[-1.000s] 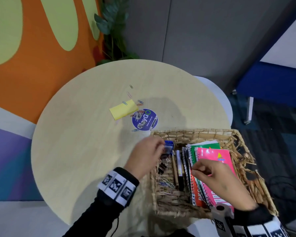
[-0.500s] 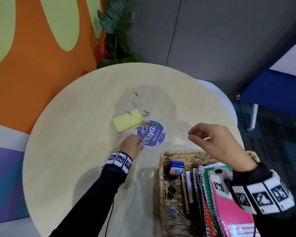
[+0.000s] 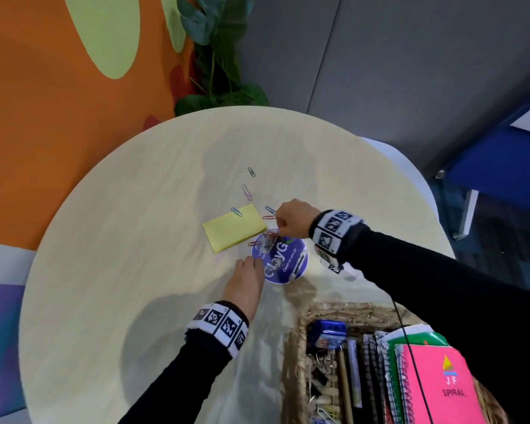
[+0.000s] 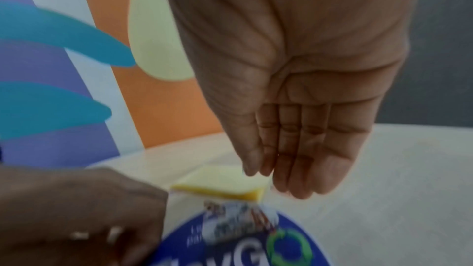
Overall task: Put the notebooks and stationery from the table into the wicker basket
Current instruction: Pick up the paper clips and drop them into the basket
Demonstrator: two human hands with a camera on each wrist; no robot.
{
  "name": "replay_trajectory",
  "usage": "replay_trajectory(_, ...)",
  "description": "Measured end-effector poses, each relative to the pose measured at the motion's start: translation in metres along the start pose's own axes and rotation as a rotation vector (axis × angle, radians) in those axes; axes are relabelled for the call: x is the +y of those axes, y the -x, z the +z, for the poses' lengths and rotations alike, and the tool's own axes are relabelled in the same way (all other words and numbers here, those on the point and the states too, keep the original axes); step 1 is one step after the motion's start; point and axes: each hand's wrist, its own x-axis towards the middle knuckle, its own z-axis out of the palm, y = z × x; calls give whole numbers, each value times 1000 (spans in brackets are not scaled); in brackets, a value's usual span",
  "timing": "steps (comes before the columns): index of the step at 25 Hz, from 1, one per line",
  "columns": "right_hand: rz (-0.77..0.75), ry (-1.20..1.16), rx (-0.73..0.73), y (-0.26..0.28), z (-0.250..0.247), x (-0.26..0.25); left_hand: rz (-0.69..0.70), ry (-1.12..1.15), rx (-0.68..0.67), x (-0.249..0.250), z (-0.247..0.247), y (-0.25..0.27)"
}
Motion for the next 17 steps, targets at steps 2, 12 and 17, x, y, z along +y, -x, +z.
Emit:
replay_trajectory(2,-1,44,-31,-20,12,-4,15,14,-1,-4,3,-1)
replay_trajectory(12,91,9,17,-30,15,-8,-52,349,175,-14,-3,72)
replay_trajectory(17,103,29,-67,-7,2,-18,-39,328,146,-10,9,110)
